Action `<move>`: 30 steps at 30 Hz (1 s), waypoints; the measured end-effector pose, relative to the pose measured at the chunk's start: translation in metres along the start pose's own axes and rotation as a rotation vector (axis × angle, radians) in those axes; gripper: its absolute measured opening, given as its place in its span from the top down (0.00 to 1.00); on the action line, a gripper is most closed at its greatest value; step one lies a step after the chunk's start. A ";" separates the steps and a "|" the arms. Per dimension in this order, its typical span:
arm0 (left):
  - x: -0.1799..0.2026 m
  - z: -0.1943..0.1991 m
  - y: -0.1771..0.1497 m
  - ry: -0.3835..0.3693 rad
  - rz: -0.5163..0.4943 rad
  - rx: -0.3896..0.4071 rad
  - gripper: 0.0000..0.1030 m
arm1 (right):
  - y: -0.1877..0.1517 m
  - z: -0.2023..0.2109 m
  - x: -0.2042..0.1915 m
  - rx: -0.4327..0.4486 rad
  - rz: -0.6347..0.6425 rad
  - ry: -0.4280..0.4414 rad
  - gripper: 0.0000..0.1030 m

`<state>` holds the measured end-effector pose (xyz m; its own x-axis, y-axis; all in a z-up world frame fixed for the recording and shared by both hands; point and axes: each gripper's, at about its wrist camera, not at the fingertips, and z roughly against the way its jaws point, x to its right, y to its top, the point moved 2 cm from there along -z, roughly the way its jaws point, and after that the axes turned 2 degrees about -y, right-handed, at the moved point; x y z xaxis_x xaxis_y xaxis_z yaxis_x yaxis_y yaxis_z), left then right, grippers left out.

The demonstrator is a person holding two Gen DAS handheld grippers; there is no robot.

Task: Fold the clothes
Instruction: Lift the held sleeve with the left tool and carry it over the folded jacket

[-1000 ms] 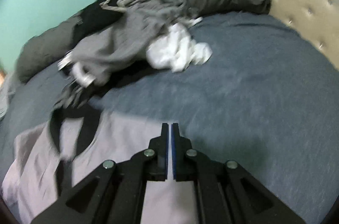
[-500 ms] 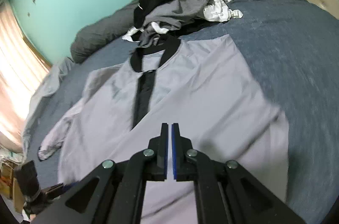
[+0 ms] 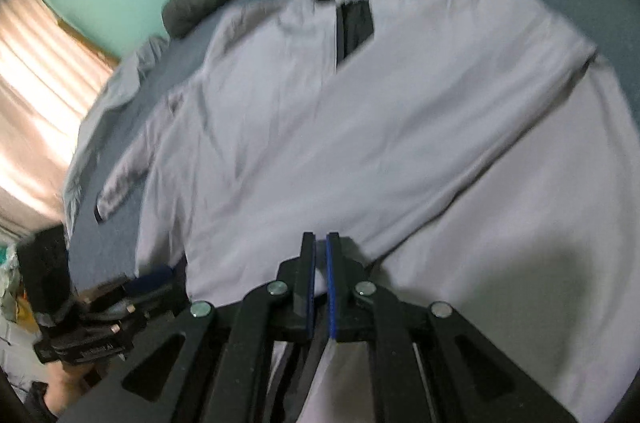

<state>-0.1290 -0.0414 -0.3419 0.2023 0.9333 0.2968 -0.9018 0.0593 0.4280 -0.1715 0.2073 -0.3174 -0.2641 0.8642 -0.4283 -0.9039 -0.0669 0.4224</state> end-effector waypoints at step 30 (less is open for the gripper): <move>-0.352 0.153 0.015 0.184 0.775 0.299 0.40 | 0.008 0.028 0.010 0.185 -0.013 0.072 0.74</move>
<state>-0.1552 -0.4235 -0.3092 -0.5192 0.7160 0.4666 -0.6159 -0.6920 0.3765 -0.1723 0.2287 -0.2960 -0.2819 0.8258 -0.4884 -0.8320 0.0431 0.5530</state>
